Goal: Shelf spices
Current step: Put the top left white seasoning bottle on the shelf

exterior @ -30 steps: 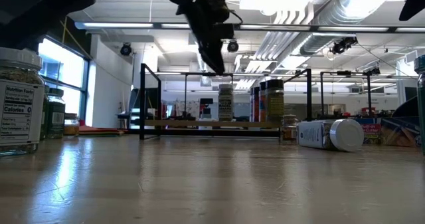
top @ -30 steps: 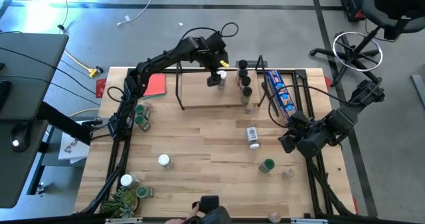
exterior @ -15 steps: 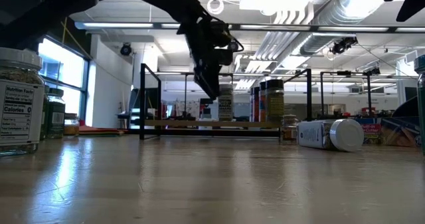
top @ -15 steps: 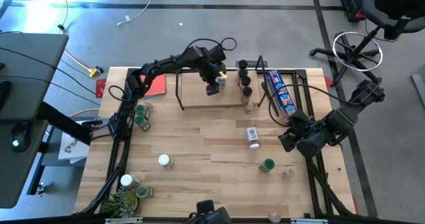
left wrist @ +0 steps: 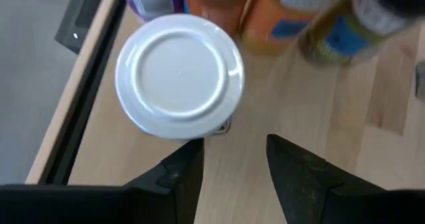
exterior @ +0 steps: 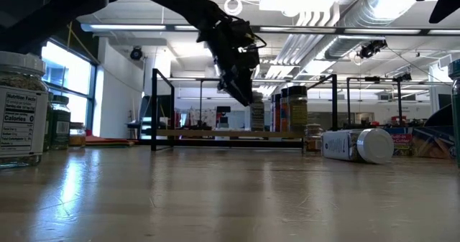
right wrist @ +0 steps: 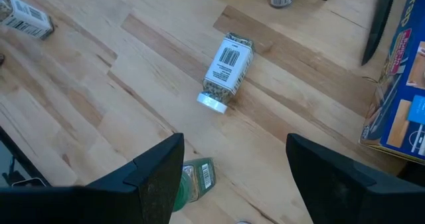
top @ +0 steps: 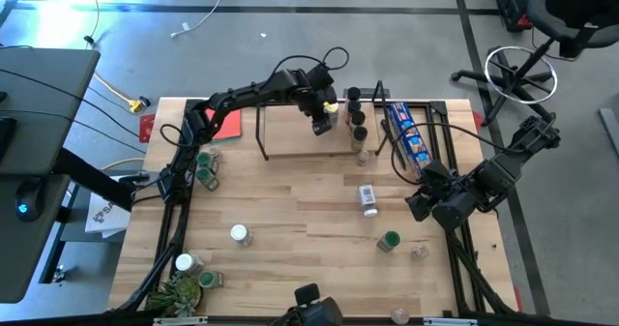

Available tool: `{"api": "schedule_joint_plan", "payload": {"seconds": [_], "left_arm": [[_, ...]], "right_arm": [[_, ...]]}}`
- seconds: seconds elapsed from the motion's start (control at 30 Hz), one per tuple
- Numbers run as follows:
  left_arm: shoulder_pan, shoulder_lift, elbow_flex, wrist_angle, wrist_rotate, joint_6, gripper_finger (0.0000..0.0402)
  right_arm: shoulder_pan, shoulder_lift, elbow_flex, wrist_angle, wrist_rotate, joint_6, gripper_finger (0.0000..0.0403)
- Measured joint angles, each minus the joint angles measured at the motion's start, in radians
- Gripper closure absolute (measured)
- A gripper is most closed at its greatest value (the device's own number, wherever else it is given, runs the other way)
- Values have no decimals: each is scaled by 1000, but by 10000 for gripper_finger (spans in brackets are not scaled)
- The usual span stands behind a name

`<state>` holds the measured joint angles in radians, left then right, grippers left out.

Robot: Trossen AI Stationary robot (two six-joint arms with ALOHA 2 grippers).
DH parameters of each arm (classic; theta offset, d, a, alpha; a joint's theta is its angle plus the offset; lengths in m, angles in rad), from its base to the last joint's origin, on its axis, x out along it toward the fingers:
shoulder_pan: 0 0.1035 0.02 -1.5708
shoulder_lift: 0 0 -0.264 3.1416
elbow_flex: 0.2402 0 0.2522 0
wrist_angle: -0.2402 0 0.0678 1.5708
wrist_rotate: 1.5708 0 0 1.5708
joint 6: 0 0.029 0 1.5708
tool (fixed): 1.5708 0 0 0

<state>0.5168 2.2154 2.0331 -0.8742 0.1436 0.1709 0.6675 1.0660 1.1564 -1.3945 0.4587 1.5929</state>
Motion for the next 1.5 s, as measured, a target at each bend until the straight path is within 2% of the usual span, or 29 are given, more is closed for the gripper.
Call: {"api": "schedule_joint_plan", "payload": {"seconds": [0.43,0.73,0.8,1.0,1.13,1.23,1.5], "left_arm": [[14,0,0,116,-36,-73,253],[16,-49,9,30,-148,17,252],[19,-70,21,42,-131,48,250],[20,-97,38,154,0,126,223],[18,-71,38,197,7,123,207],[18,-45,37,193,4,127,221],[19,-11,37,221,-8,154,305]], "right_arm": [[0,0,0,13,-15,1,144],[0,0,0,15,-34,1,144],[0,0,0,15,-34,1,144],[0,0,0,14,-34,-1,144],[0,0,0,13,-34,-2,144],[0,0,0,13,-34,-3,144],[0,0,0,13,-37,-2,144]]}}
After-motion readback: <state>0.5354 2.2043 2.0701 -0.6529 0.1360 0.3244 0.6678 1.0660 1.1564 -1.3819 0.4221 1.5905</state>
